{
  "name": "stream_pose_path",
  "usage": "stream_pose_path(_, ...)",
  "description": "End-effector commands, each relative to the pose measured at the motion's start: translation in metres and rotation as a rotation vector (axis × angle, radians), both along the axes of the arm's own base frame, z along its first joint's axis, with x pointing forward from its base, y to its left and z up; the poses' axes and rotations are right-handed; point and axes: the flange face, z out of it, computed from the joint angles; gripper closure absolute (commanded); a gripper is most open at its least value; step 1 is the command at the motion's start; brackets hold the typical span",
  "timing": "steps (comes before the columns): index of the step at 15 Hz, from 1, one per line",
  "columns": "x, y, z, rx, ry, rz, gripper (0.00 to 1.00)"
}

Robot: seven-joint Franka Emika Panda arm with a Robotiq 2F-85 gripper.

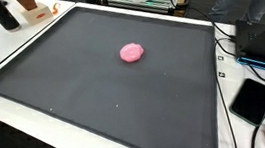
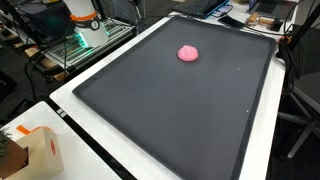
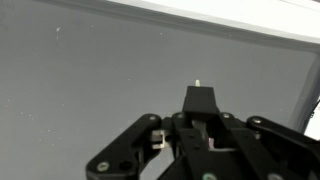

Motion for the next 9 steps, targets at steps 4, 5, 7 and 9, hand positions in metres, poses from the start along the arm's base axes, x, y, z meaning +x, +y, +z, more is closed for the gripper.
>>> stream_pose_path(4,0.031,-0.02,0.003,0.098,-0.034,-0.024,0.96)
stream_pose_path(5,0.04,-0.025,0.001,0.126,-0.044,-0.023,0.96)
stream_pose_path(7,0.056,-0.033,-0.005,0.18,-0.065,-0.018,0.96)
stream_pose_path(9,0.073,-0.041,-0.017,0.229,-0.089,-0.008,0.96)
